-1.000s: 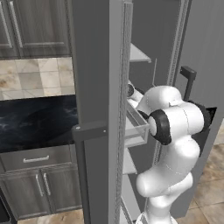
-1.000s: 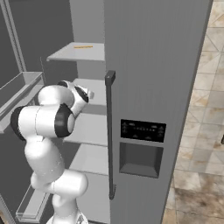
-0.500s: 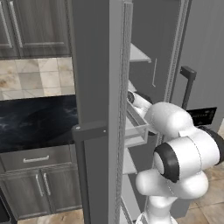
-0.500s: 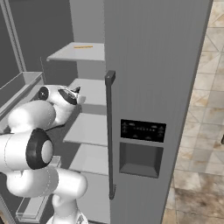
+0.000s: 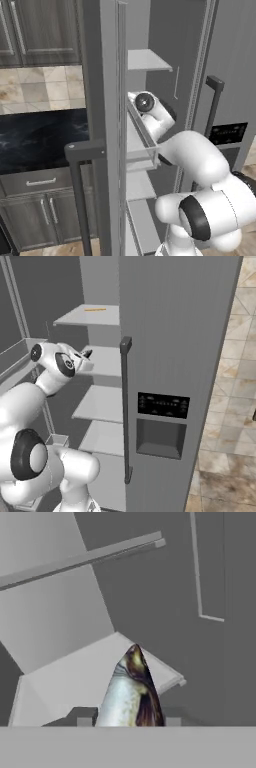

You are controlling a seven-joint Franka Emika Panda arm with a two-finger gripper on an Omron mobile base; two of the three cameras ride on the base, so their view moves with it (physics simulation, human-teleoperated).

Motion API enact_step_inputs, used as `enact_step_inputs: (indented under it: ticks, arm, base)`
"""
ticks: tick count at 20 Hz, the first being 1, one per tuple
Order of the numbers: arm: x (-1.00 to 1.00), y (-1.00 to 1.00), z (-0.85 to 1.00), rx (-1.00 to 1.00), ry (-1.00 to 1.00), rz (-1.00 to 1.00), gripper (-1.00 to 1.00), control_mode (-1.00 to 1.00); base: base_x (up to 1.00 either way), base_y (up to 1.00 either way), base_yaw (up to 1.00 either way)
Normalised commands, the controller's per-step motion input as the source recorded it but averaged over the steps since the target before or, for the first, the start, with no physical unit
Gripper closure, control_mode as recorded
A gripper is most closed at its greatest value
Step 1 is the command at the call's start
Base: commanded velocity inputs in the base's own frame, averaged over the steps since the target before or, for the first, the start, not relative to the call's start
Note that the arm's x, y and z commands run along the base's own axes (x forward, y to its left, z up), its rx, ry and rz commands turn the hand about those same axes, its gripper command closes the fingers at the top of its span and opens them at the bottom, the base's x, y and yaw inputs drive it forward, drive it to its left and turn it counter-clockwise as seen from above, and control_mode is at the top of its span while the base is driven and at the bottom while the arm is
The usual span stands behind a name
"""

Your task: Take the fish out of the fridge, briefly rinse it in the sink, and place it on the tray next to the sink.

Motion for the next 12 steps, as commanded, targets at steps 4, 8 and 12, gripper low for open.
enact_step_inputs:
  ticks: [4, 8, 12]
  arm:
    - [-0.74, -0.15, 1.0, 0.14, 0.21, -0.13, 1.0, -1.0]
    - [-1.0, -0.35, 1.0, 0.16, 0.27, -0.02, 1.0, -1.0]
    - [-1.0, -0.63, 0.89, 0.23, 0.3, 0.0, 1.0, -1.0]
  base:
    - [0.0, 0.0, 0.0]
    - [0.0, 0.0, 0.0]
    - [0.0, 0.0, 0.0]
